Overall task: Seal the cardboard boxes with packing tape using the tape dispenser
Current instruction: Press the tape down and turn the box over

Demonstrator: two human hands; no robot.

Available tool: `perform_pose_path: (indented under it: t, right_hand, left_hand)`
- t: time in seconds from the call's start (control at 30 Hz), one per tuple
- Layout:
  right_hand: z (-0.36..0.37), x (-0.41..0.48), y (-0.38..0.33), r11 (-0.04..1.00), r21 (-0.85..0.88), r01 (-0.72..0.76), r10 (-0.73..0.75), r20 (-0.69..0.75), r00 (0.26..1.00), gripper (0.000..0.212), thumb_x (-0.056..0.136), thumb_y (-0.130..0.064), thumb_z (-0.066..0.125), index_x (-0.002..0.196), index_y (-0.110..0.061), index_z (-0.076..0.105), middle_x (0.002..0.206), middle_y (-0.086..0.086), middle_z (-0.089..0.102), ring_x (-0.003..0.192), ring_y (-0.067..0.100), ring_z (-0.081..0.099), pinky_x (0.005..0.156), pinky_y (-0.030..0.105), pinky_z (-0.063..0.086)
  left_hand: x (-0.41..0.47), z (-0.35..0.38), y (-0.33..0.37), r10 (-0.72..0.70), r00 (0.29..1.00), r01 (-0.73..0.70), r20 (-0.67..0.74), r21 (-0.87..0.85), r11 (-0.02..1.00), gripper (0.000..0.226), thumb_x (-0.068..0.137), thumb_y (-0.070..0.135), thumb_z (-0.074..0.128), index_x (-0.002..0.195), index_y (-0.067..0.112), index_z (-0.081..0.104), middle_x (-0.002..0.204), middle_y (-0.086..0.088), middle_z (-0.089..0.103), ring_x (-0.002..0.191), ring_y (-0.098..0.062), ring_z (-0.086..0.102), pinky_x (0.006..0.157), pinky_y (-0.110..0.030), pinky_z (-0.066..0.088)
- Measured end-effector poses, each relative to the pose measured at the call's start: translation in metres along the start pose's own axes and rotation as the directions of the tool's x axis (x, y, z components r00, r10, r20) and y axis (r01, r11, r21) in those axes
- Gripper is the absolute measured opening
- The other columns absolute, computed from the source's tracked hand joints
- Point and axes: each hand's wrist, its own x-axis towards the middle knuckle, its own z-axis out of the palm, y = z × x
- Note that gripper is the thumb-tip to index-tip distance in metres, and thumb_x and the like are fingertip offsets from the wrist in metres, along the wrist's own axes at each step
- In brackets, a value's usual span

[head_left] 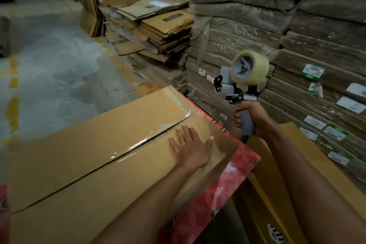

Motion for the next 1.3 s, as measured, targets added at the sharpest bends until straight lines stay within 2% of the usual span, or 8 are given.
perform_pose_path:
  t: [0.1, 0.2, 0.27, 0.47, 0.7, 0.9, 1.1, 1.3]
  right_hand:
    - [0.021, -0.037, -0.024, 0.996, -0.019, 0.088, -0.087, 0.077, 0.993, 0.019, 0.088, -0.005, 0.047, 0.07, -0.01, 0.047, 0.058, 0.005, 0.042, 0.047, 0.019, 0.035, 0.044, 0.028, 0.033]
    - [0.047, -0.062, -0.021, 0.996, -0.053, 0.077, -0.065, 0.189, 0.98, 0.012, 0.079, -0.006, 0.05, 0.069, -0.01, 0.045, 0.058, 0.006, 0.041, 0.045, 0.019, 0.036, 0.046, 0.029, 0.031]
    - [0.066, -0.069, -0.016, 0.996, -0.064, 0.063, -0.043, 0.273, 0.961, 0.012, 0.068, -0.011, 0.057, 0.068, -0.01, 0.044, 0.057, 0.005, 0.04, 0.044, 0.018, 0.037, 0.044, 0.026, 0.031]
    - [0.095, -0.063, 0.001, 0.984, -0.127, 0.126, -0.072, 0.364, 0.928, 0.016, 0.062, -0.014, 0.063, 0.07, -0.011, 0.049, 0.06, 0.005, 0.042, 0.047, 0.018, 0.039, 0.045, 0.025, 0.035]
    - [0.102, -0.052, 0.007, 0.974, -0.126, 0.187, -0.107, 0.469, 0.877, 0.016, 0.065, -0.015, 0.066, 0.072, -0.012, 0.052, 0.064, 0.006, 0.046, 0.05, 0.018, 0.042, 0.048, 0.028, 0.037]
    - [0.081, -0.041, -0.001, 0.958, -0.159, 0.24, -0.147, 0.445, 0.883, 0.024, 0.066, -0.018, 0.067, 0.081, -0.007, 0.052, 0.063, 0.006, 0.048, 0.05, 0.018, 0.044, 0.048, 0.029, 0.038]
    - [0.051, -0.029, -0.001, 0.965, -0.099, 0.245, -0.185, 0.41, 0.893, 0.025, 0.067, -0.013, 0.064, 0.088, -0.005, 0.052, 0.061, 0.007, 0.047, 0.048, 0.02, 0.043, 0.047, 0.028, 0.037]
    - [0.032, -0.003, 0.001, 0.978, -0.039, 0.203, -0.177, 0.349, 0.92, 0.02, 0.074, -0.005, 0.063, 0.092, -0.002, 0.057, 0.062, 0.01, 0.046, 0.047, 0.022, 0.041, 0.049, 0.03, 0.036]
  left_hand:
    - [0.016, -0.057, -0.001, 0.026, 1.0, -0.022, 0.002, -0.491, 0.871, 0.065, 0.102, 0.062, 0.033, 0.142, 0.012, 0.05, 0.151, -0.014, 0.048, 0.138, -0.03, 0.044, 0.114, -0.043, 0.033]
    - [0.024, -0.115, -0.01, 0.035, 0.941, 0.328, 0.337, -0.932, 0.154, 0.081, 0.093, 0.073, 0.045, 0.124, 0.0, 0.063, 0.121, -0.018, 0.069, 0.103, -0.033, 0.066, 0.092, -0.043, 0.054]
    - [0.023, -0.139, -0.023, 0.167, 0.88, 0.459, 0.444, -0.886, -0.063, 0.094, 0.087, 0.076, 0.052, 0.127, -0.009, 0.057, 0.119, -0.025, 0.069, 0.101, -0.038, 0.069, 0.086, -0.045, 0.059]
    - [0.016, -0.157, -0.058, 0.162, 0.902, 0.42, 0.399, -0.899, -0.122, 0.06, 0.093, 0.056, 0.059, 0.101, -0.003, 0.062, 0.077, -0.018, 0.068, 0.06, -0.025, 0.068, 0.057, -0.032, 0.061]
    - [0.016, -0.148, -0.075, 0.129, 0.89, 0.455, 0.437, -0.854, -0.253, 0.017, 0.101, 0.006, 0.053, 0.095, -0.007, 0.062, 0.073, -0.02, 0.068, 0.057, -0.023, 0.07, 0.055, -0.029, 0.062]
    - [0.037, -0.145, -0.06, 0.024, 0.905, 0.423, 0.425, -0.894, -0.147, 0.009, 0.096, -0.004, 0.059, 0.093, -0.008, 0.066, 0.068, -0.016, 0.071, 0.053, -0.019, 0.071, 0.049, -0.026, 0.059]
    - [0.072, -0.136, -0.046, 0.079, 0.89, 0.454, 0.449, -0.856, -0.249, 0.021, 0.102, 0.002, 0.05, 0.091, -0.009, 0.064, 0.077, -0.023, 0.072, 0.064, -0.031, 0.075, 0.066, -0.037, 0.062]
    - [0.106, -0.13, -0.028, 0.096, 0.876, 0.476, 0.473, -0.879, -0.011, 0.016, 0.091, 0.009, 0.067, 0.097, -0.006, 0.066, 0.083, -0.02, 0.074, 0.069, -0.026, 0.075, 0.058, -0.031, 0.063]
